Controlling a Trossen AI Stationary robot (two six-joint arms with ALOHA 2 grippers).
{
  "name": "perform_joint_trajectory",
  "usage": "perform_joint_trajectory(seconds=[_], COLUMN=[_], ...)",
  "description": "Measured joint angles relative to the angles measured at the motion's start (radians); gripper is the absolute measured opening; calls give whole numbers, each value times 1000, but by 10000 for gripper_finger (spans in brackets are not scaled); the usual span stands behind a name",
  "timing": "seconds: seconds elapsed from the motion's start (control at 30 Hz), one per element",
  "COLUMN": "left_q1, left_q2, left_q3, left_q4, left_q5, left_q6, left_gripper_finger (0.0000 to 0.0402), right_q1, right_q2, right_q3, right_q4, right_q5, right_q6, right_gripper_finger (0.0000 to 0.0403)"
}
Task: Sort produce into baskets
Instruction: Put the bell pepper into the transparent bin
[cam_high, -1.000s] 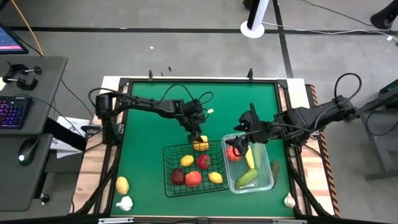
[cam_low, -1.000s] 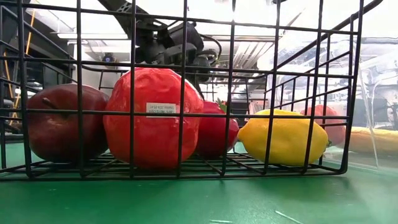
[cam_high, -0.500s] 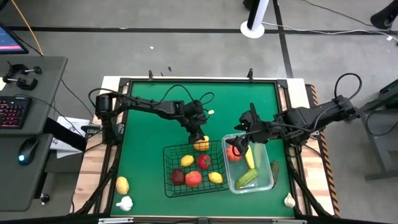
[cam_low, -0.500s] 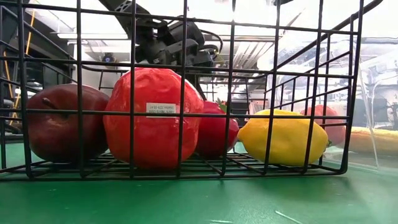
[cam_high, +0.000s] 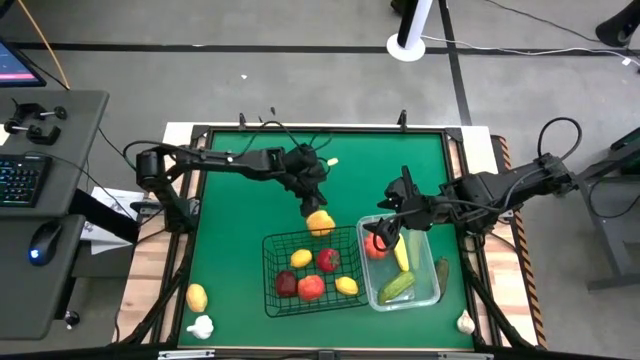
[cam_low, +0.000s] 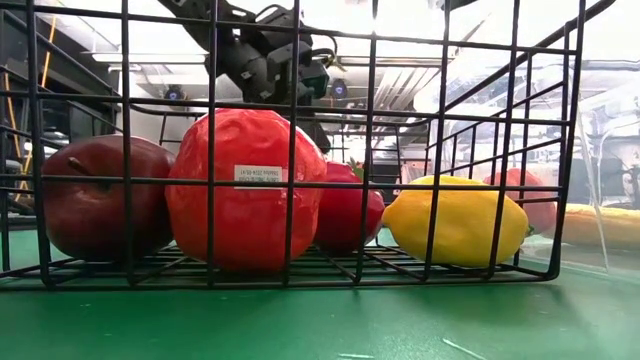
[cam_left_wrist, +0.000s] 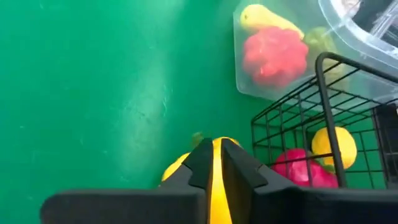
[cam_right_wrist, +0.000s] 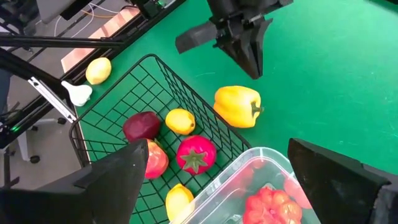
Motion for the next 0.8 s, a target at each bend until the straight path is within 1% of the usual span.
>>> perform_joint_trajectory(seconds=[0.13, 0.3, 0.43, 0.6, 0.8], left_q1=[-15, -49, -60, -29, 13], left_q2=[11, 19, 18, 4, -78], left_q3=[0, 0, 0, 0, 1], left_q4=[-4, 8, -2, -31, -128], left_q5=[2, 1, -34, -48, -45], left_q6=[-1, 8, 34, 10, -26], left_gripper_finger=[45, 104, 144, 191, 250], right_q1=[0, 0, 0, 0, 0], right_q2=[0, 0, 0, 0, 0], right_q3=[0, 0, 0, 0, 0], right_q4=[-2, -2, -2, -2, -3], right_q5=[12, 12, 12, 13, 23], right_q6=[0, 0, 3, 3, 0], right_gripper_finger=[378, 378, 378, 378, 378])
